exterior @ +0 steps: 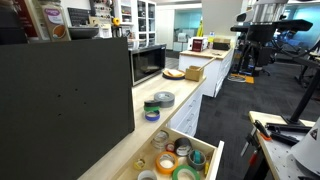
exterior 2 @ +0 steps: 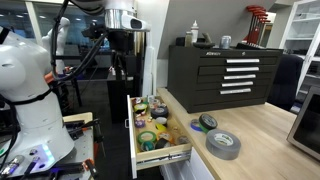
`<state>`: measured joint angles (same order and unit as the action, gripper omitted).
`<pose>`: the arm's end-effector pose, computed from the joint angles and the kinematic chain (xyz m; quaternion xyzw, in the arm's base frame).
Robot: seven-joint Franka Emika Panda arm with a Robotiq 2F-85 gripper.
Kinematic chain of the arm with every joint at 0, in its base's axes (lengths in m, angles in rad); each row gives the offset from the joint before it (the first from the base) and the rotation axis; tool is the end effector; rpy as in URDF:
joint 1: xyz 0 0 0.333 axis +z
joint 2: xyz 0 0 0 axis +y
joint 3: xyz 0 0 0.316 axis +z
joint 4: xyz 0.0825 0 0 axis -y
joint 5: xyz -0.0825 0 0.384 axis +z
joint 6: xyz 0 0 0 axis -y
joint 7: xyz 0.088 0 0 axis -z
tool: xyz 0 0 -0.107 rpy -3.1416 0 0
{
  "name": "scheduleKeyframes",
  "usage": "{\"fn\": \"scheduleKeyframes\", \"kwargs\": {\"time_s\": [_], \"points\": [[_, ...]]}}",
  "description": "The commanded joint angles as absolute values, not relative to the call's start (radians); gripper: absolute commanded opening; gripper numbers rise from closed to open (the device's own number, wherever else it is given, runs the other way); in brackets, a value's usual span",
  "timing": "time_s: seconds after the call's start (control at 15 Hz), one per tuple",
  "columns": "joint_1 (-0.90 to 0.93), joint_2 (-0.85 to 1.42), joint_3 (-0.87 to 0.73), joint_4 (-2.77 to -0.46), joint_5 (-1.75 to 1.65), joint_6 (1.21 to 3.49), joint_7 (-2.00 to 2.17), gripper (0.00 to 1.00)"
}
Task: Take the orange masking tape out of the open drawer and place it on top of the grey masking tape on the counter
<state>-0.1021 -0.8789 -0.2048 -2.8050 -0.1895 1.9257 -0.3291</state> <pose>0.2730 -0.0945 0.4298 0.9966 0.0812 -0.0054 0.0089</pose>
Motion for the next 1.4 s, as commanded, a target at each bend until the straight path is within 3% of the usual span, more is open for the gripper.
{"fn": "scheduleKeyframes", "kwargs": {"time_s": [0.0, 0.87, 1.33], "points": [[-0.061, -0.807, -0.196, -2.803, -0.178, 1.985, -0.326, 1.00], [0.120, -0.290, -0.097, -2.754, -0.065, 2.537, -0.348, 1.00], [0.111, -0.208, -0.043, -2.739, -0.038, 2.575, -0.340, 1.00]]}}
